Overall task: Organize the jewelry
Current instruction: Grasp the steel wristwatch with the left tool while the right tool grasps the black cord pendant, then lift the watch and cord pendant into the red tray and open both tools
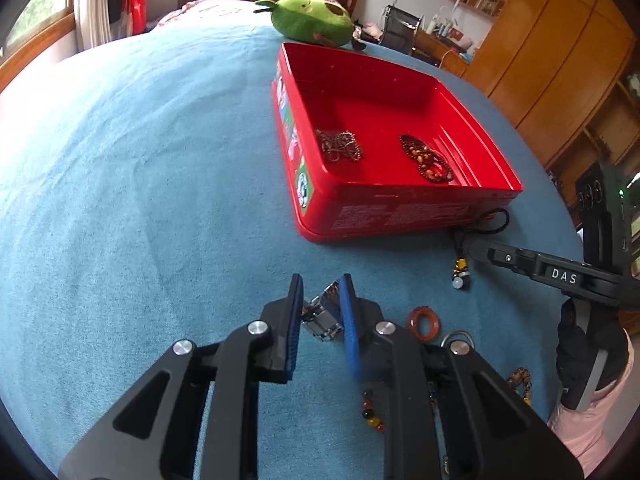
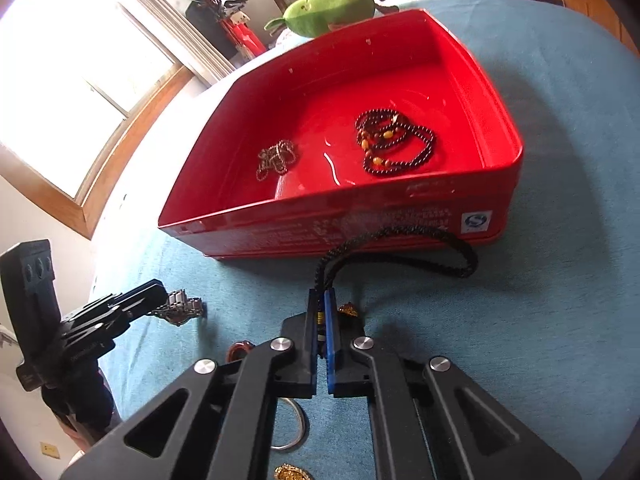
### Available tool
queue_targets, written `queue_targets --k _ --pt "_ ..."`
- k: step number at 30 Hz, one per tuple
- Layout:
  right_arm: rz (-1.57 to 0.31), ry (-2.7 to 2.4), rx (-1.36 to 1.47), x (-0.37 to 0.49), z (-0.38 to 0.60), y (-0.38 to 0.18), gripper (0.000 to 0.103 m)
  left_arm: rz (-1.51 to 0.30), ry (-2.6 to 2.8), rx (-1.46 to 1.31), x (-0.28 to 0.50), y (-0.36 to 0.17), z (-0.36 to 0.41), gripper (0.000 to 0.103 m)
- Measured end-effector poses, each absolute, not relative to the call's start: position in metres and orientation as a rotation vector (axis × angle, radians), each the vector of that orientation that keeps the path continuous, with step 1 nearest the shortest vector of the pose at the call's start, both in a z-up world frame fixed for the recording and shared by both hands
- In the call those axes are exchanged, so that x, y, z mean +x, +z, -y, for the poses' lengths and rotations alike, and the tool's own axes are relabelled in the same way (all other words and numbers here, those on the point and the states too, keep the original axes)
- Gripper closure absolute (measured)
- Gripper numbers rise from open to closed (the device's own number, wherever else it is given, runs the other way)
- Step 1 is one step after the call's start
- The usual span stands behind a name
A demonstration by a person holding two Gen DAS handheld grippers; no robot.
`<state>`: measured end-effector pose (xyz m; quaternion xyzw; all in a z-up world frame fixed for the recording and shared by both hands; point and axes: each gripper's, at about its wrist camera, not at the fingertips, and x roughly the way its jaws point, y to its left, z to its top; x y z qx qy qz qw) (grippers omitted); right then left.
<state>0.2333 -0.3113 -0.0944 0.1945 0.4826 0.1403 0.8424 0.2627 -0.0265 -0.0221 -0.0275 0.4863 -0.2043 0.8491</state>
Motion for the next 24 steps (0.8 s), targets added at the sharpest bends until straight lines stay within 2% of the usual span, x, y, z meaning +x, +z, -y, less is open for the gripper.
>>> queue_targets --k 2,5,12,14,16,17,22,23,24 --pt "-1.032 0.3 0.407 0.233 0.309 -0.097 0.098 -1.034 -0.428 -0.057 0.265 -0.025 0.026 0.086" --pt "-1.052 0.305 0.402 0.236 0.305 -0.101 0.09 -1.065 -0.42 -0.044 0.27 -0.033 0.027 0.086" --pt "-1.062 0.312 0.396 0.238 0.302 -0.103 0.09 -1.128 -0.444 -0.023 0.277 -0.049 0.037 0.082" --pt "-1.063 0.31 0.398 0.239 0.302 -0.104 0.086 -1.124 -0.442 -0.011 0.277 -0.05 0.041 0.08" --pt "-1.061 0.311 0.397 0.24 0.302 -0.104 0.085 -1.13 -0.45 -0.011 0.277 -0.051 0.044 0.064" --pt "-1.06 0.311 0.395 0.24 0.303 -0.103 0.085 -1.142 -0.455 -0.01 0.277 -0.053 0.046 0.062" --pt "-1.053 0.312 0.383 0.241 0.299 -0.104 0.078 -1.136 -0.444 0.036 0.276 -0.056 0.058 0.061" --pt "-1.05 0.311 0.382 0.242 0.299 -0.104 0.077 -1.133 -0.43 0.042 0.277 -0.057 0.06 0.063" --pt "-1.049 0.313 0.378 0.243 0.297 -0.104 0.077 -1.13 -0.42 0.045 0.276 -0.057 0.058 0.069"
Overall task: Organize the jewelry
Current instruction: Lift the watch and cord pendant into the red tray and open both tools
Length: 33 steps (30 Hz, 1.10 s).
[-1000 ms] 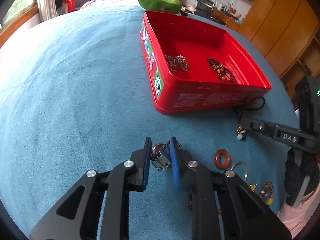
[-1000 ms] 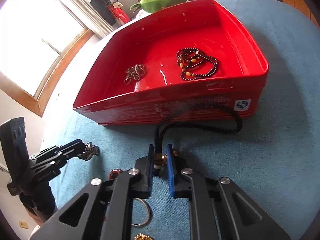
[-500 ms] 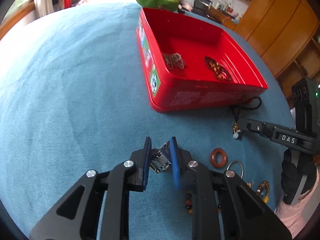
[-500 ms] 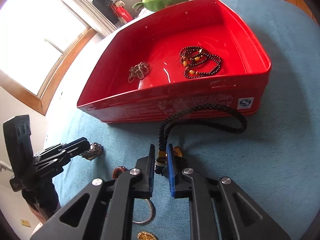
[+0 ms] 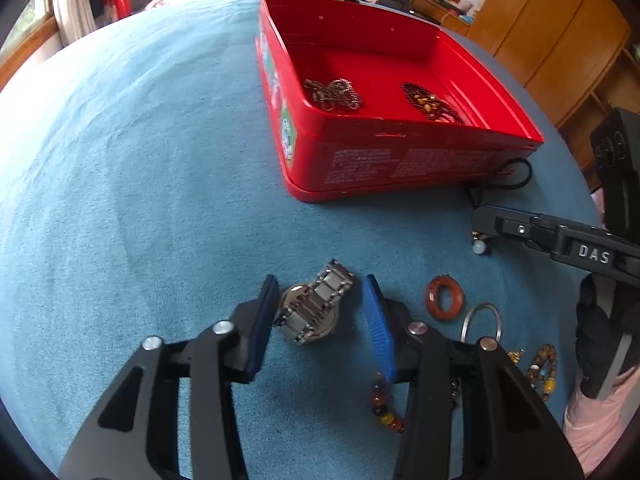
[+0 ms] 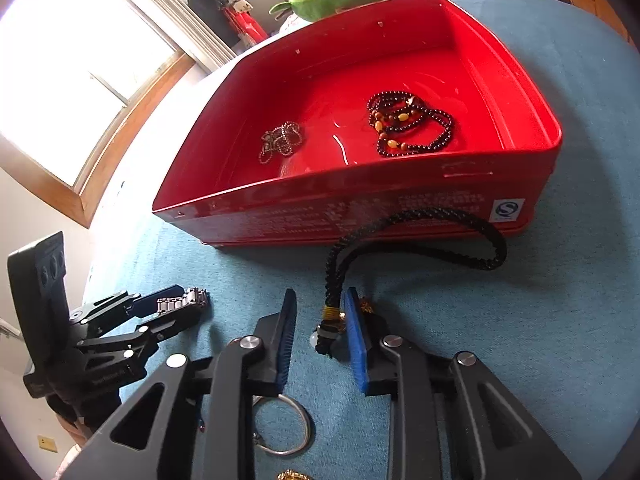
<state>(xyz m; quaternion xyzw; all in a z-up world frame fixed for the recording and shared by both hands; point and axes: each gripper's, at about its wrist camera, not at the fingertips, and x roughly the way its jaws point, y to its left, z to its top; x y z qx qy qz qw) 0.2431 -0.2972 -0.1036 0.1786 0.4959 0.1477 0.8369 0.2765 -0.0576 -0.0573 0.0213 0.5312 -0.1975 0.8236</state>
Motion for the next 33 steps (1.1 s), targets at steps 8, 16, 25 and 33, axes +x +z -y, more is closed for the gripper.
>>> queue_targets --k 8,16,25,33 --pt "-1.039 0.306 0.35 0.253 0.293 -0.107 0.082 -1.095 -0.406 0.052 0.272 -0.056 0.061 0.082" --pt "-1.012 0.376 0.434 0.243 0.308 -0.097 0.096 -1.069 -0.442 -0.029 0.271 -0.046 0.05 0.083" --pt "-0.908 0.46 0.496 0.219 0.322 -0.061 0.096 -1.001 -0.492 -0.074 0.258 -0.021 0.042 0.083" --pt "-0.834 0.473 0.498 0.207 0.335 -0.026 0.096 -0.958 -0.51 -0.098 0.251 0.002 0.038 0.083"
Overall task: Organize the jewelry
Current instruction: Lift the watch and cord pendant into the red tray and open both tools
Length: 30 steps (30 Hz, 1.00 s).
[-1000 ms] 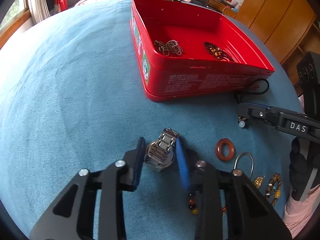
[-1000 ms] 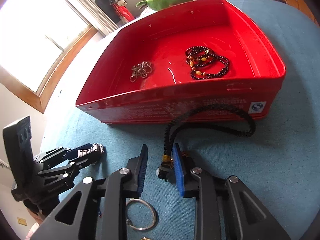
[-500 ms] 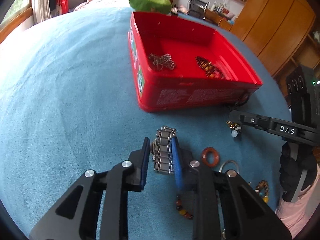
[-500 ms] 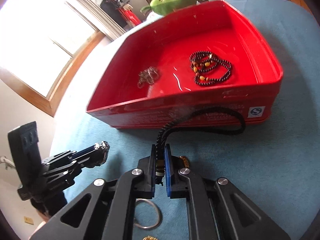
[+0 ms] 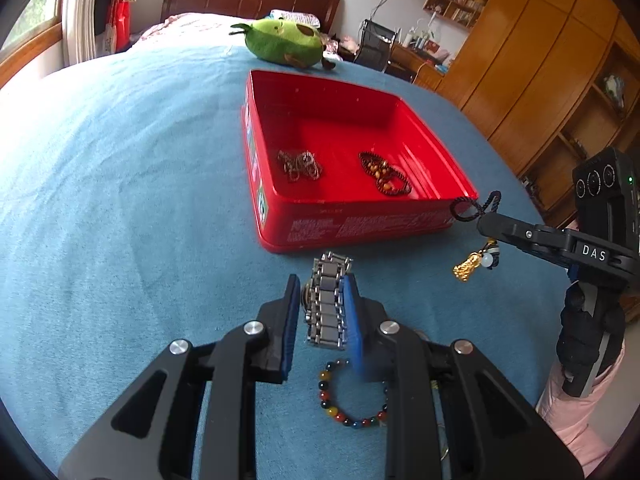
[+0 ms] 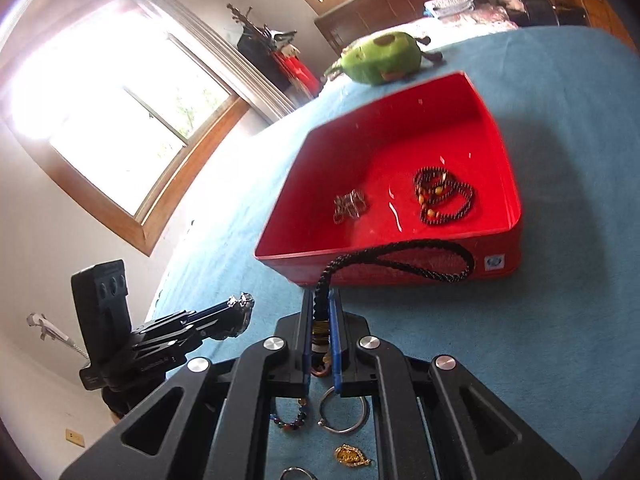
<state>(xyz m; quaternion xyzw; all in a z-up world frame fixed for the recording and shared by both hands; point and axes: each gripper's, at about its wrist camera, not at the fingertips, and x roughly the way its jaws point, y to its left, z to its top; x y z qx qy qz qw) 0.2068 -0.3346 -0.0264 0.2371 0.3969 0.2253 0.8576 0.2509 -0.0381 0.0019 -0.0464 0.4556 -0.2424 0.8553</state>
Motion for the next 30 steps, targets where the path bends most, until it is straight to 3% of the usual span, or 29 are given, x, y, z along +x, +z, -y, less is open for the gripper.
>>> queue_targets --k 13,30 --pt "-0.778 0.409 0.444 0.268 0.342 0.022 0.096 -0.848 -0.48 -0.102 0.296 0.065 0.064 0.083" --pt "-0.907 0.302 0.333 0.372 0.337 -0.032 0.096 -0.937 -0.421 -0.075 0.408 0.014 0.128 0.083"
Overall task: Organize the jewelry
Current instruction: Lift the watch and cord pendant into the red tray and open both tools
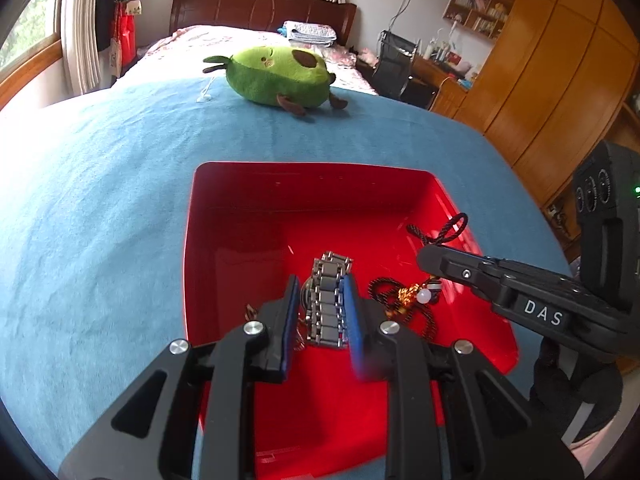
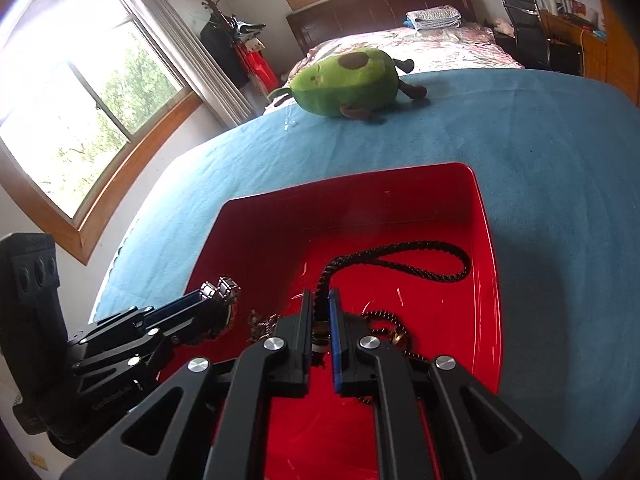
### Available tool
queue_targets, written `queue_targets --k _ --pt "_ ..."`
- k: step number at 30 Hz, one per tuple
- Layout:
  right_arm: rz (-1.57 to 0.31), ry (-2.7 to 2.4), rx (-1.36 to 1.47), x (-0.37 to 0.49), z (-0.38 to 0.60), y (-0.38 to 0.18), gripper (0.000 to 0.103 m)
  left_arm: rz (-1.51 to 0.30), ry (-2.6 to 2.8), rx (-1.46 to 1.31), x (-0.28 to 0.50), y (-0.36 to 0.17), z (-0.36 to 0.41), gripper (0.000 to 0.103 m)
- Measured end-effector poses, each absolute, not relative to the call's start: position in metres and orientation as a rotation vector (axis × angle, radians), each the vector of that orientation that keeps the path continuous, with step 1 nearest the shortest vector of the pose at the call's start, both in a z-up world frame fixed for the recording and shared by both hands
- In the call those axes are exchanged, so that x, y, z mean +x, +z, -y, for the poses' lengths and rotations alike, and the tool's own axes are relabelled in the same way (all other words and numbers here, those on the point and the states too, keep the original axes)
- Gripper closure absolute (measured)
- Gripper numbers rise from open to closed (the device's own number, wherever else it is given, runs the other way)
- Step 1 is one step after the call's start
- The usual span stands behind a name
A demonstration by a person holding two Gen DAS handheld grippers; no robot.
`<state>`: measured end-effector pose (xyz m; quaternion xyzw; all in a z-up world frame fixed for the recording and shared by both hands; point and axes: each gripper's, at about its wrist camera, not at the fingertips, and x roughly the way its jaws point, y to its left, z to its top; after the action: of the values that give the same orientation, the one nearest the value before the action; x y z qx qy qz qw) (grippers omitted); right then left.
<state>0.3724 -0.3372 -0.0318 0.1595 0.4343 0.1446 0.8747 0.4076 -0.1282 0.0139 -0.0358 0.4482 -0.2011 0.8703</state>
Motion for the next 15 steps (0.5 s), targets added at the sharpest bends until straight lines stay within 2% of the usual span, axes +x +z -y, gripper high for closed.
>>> queue_targets --k 9,12,13,15 --pt "-0.995 0.281 0.324 0.395 0.333 -0.061 0.095 -0.996 -0.388 -0.071 0.434 -0.006 0.131 0.082" --pt "-0.996 0.267 0.318 0.396 0.335 -0.062 0.088 -1.019 -0.38 -0.077 0.438 -0.012 0.13 0.08" --pt "-0.993 0.267 0.317 0.395 0.335 -0.061 0.081 -1.024 -0.383 -0.078 0.439 -0.014 0.129 0.078" --pt "-0.99 0.266 0.313 0.394 0.335 -0.059 0.08 -1.008 -0.378 -0.073 0.437 -0.012 0.128 0.077"
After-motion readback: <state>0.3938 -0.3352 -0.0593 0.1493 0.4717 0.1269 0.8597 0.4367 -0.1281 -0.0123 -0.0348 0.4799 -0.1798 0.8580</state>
